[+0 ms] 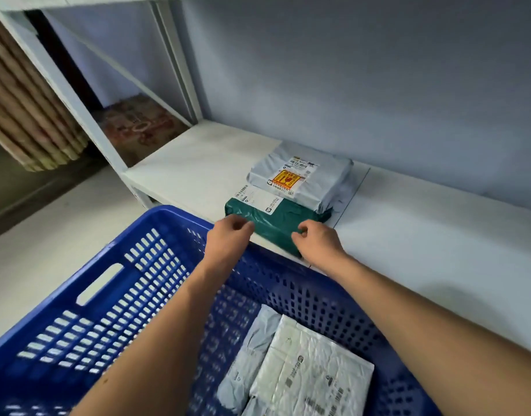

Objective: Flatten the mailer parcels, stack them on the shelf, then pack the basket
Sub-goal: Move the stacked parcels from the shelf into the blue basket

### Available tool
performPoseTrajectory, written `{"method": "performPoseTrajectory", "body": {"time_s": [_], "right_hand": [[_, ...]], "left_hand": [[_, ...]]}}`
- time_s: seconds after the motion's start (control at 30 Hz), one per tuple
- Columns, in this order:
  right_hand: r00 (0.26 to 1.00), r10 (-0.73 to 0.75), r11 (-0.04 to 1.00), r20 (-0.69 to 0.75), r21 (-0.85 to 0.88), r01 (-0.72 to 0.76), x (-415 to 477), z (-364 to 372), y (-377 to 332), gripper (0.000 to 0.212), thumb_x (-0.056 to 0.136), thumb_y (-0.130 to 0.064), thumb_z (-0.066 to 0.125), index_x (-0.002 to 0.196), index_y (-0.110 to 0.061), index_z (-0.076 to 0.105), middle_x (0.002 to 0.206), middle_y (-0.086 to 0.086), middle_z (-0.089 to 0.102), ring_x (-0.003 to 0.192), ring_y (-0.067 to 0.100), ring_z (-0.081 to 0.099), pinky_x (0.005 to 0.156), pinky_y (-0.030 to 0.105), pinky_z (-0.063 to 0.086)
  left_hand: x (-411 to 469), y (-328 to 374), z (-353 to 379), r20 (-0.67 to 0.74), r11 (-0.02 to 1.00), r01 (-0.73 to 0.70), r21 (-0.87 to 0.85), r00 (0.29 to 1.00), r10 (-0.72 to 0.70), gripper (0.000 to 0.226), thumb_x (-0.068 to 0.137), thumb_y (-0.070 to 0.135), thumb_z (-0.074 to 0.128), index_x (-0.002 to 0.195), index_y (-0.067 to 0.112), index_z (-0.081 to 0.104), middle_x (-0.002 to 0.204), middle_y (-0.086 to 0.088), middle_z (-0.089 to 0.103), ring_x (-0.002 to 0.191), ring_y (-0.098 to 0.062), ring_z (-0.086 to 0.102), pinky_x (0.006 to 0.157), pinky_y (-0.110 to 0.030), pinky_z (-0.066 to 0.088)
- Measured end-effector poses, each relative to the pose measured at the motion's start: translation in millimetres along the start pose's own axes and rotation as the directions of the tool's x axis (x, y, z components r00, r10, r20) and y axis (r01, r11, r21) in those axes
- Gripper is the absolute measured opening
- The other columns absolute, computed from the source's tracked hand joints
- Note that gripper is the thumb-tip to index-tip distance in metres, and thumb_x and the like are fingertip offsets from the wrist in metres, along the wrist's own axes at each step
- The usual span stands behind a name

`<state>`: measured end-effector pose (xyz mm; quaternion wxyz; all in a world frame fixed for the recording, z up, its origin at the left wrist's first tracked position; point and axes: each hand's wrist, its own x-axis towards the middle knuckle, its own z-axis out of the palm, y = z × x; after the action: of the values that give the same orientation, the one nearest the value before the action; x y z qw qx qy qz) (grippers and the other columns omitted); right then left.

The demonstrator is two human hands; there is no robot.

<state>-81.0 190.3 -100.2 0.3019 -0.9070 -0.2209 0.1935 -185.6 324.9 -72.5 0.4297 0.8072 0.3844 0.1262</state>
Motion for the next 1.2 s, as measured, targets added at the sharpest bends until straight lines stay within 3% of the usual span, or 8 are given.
{"method": "performPoseTrajectory", "body": {"time_s": [0.2, 0.27, 0.43, 0.57, 0.67, 0.77, 1.0, 1.2], "right_hand": [[0.979, 0.129, 0.984, -0.156, 0.145, -0.107, 34, 2, 14, 0.031, 0.099, -0.031, 0.048, 0.109, -0.003, 0.056, 0.110, 0.014, 0.063, 0.094, 0.026, 0.058, 0.070, 0.027, 0.037], [0.948, 0.223, 0.955, -0.227, 0.244, -0.167, 46, -3, 19, 0.042, 0.098, -0.037, 0.047, 0.118, 0.000, 0.050, 0.116, 0.018, 0.060, 0.102, 0.031, 0.057, 0.070, 0.027, 0.037], [0.901, 0.370, 0.847, -0.229, 0.481, -0.226, 66, -14, 23, 0.054, 0.095, -0.042, 0.053, 0.135, -0.010, 0.036, 0.131, 0.016, 0.052, 0.110, 0.033, 0.057, 0.074, 0.031, 0.044], [0.919, 0.356, 0.817, -0.172, 0.535, -0.216, 77, -16, 24, 0.054, 0.096, -0.040, 0.051, 0.143, -0.019, 0.033, 0.132, 0.013, 0.055, 0.113, 0.032, 0.057, 0.084, 0.035, 0.049], [0.929, 0.345, 0.767, -0.135, 0.611, -0.196, 82, -18, 27, 0.042, 0.093, -0.032, 0.052, 0.133, -0.022, 0.045, 0.125, 0.006, 0.060, 0.105, 0.027, 0.060, 0.075, 0.030, 0.045], [0.925, 0.358, 0.718, -0.128, 0.671, -0.185, 77, -24, 26, 0.033, 0.089, -0.024, 0.051, 0.121, -0.019, 0.053, 0.114, 0.006, 0.063, 0.093, 0.025, 0.061, 0.064, 0.029, 0.044], [0.958, 0.258, 0.756, -0.125, 0.643, -0.120, 33, -41, 15, 0.033, 0.090, -0.020, 0.050, 0.123, -0.021, 0.050, 0.112, 0.000, 0.061, 0.090, 0.016, 0.058, 0.070, 0.033, 0.051], [0.981, 0.168, 0.747, -0.093, 0.661, -0.065, -30, -56, -11, 0.054, 0.089, -0.025, 0.053, 0.140, -0.020, 0.035, 0.113, -0.001, 0.056, 0.097, 0.017, 0.055, 0.079, 0.036, 0.052]], "left_hand": [[50, 18, 20, -0.001, 0.997, -0.064, 0.032, 0.998, 0.064, 0.027, 0.092, 0.028, 0.057, 0.114, 0.015, 0.067, 0.106, 0.000, 0.068, 0.099, -0.019, 0.061, 0.088, -0.031, 0.049], [68, 25, 26, -0.033, 0.998, -0.040, -0.046, 0.999, 0.038, 0.038, 0.092, 0.031, 0.058, 0.126, 0.014, 0.060, 0.116, -0.001, 0.065, 0.100, -0.021, 0.061, 0.092, -0.037, 0.052], [101, 45, 29, 0.007, 0.933, 0.117, -0.341, 0.993, -0.121, 0.061, 0.097, 0.027, 0.058, 0.150, 0.017, 0.031, 0.130, -0.004, 0.050, 0.071, -0.008, 0.054, 0.064, -0.026, 0.050], [122, 52, 31, 0.138, 0.906, 0.193, -0.376, 0.979, -0.151, 0.071, 0.098, 0.025, 0.056, 0.155, 0.017, 0.014, 0.150, -0.009, 0.041, 0.067, -0.004, 0.050, 0.072, -0.025, 0.044], [128, 57, 35, 0.193, 0.929, 0.186, -0.319, 0.973, -0.129, 0.062, 0.098, 0.024, 0.056, 0.151, 0.010, 0.027, 0.133, -0.005, 0.053, 0.070, -0.006, 0.050, 0.059, -0.015, 0.043], [123, 57, 31, 0.139, 0.931, 0.186, -0.314, 0.979, -0.149, 0.027, 0.097, 0.026, 0.057, 0.117, 0.008, 0.055, 0.096, 0.000, 0.062, 0.073, -0.013, 0.056, 0.050, -0.016, 0.038], [94, 47, -7, 0.228, 0.901, 0.303, -0.312, 0.944, -0.239, 0.039, 0.092, 0.044, 0.061, 0.110, 0.010, 0.060, 0.098, -0.006, 0.071, 0.087, -0.021, 0.068, 0.076, -0.033, 0.057], [33, 33, -62, 0.243, 0.903, 0.313, -0.295, 0.938, -0.246, 0.047, 0.090, 0.051, 0.061, 0.112, 0.010, 0.065, 0.099, -0.008, 0.075, 0.081, -0.023, 0.067, 0.060, -0.032, 0.051]]}}
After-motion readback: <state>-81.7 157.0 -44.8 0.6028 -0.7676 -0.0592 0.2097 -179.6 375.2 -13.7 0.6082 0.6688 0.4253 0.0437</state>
